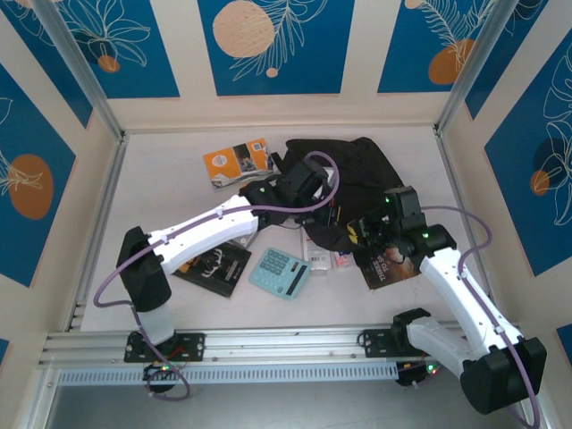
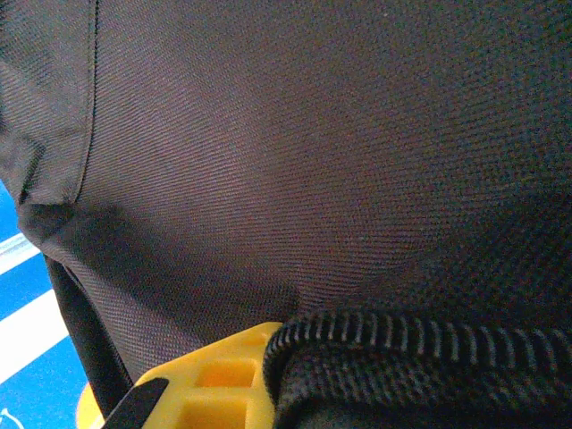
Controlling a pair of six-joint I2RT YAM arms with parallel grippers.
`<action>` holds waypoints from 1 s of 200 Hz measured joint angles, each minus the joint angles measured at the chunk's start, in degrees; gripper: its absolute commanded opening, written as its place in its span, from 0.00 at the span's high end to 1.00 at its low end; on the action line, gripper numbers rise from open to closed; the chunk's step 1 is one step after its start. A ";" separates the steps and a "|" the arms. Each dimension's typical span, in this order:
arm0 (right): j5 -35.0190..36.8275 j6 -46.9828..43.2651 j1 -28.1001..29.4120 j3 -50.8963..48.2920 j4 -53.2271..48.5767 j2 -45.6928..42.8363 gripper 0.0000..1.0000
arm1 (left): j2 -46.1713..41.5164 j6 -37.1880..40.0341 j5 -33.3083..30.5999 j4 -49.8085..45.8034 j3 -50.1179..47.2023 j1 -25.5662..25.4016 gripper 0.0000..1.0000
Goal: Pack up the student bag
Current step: Unzip the student bag at the top-center of the table.
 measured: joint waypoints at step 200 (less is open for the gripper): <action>-1.97 -15.32 -0.28 -2.67 9.18 2.34 0.35 | 11.10 9.81 -0.66 -7.04 14.95 17.00 1.00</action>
